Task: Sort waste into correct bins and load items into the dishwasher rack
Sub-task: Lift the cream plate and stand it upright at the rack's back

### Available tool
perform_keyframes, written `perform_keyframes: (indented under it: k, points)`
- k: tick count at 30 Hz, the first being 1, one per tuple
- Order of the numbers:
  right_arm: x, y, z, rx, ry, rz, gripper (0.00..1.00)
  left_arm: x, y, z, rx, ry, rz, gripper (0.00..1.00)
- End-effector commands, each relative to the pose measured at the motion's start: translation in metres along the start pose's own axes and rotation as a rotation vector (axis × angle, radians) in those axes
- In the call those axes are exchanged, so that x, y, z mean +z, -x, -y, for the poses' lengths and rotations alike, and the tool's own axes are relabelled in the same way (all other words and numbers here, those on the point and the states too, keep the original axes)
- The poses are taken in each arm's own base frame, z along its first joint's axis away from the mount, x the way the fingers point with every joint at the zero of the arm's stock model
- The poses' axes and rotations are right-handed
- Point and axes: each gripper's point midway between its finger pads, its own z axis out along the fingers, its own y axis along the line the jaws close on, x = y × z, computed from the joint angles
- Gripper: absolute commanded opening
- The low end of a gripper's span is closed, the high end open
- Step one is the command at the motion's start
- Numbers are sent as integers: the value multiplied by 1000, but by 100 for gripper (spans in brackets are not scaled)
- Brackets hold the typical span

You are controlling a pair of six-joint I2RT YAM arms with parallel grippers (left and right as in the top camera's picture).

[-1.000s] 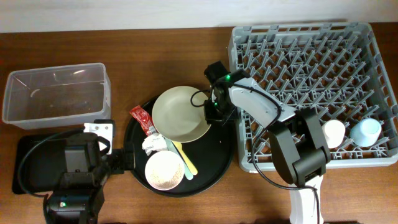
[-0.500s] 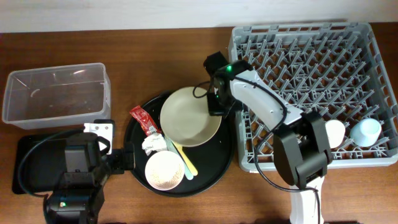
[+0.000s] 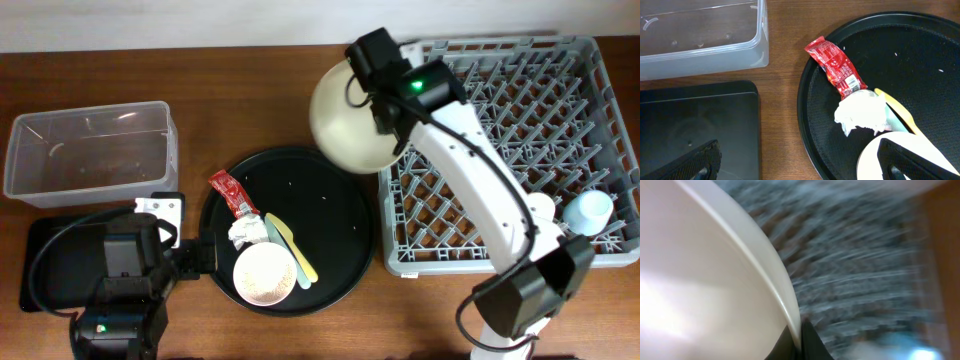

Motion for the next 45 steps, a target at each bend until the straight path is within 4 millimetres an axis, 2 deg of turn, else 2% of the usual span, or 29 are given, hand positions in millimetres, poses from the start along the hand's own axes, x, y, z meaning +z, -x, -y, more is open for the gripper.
perform_keyframes:
  k: [1, 4, 8, 12, 15, 19, 24, 27, 32, 36, 40, 43, 45]
  points:
    - [-15, 29, 106, 25, -480, 128, 4, -3, 5, 2, 16, -12, 18, 99]
    - [5, 28, 134, -12, -531, 66, 4, -3, 5, 2, 16, -12, 18, 99]
    - [26, 30, 190, 42, -627, 23, 4, -3, 5, 2, 16, -12, 18, 99]
    - [30, 42, 247, -9, -762, -9, 4, -3, 5, 2, 16, -12, 18, 99]
    - [30, 59, 267, -65, -798, -1, 4, -3, 5, 2, 16, -12, 18, 99]
    - [25, 78, 278, -59, -816, 59, 4, -3, 5, 2, 16, -12, 18, 99]
    - [29, 78, 276, -58, -820, 56, 4, -3, 5, 2, 16, -12, 18, 99]
    - [45, 72, 277, -74, -842, 9, 4, -3, 5, 2, 15, -12, 18, 99]
    - [72, 47, 302, -71, -937, -127, 4, -3, 5, 2, 16, -12, 18, 99]
    - [88, 37, 311, -65, -946, -163, 4, -3, 5, 2, 15, -12, 18, 99]
    - [114, 21, 326, -56, -947, -215, 4, -3, 5, 2, 16, -12, 18, 99]
    - [123, 11, 337, -1, -963, -222, 4, -3, 5, 2, 16, -12, 18, 99]
    - [127, 11, 335, -3, -957, -222, 4, -3, 5, 2, 16, -12, 18, 99]
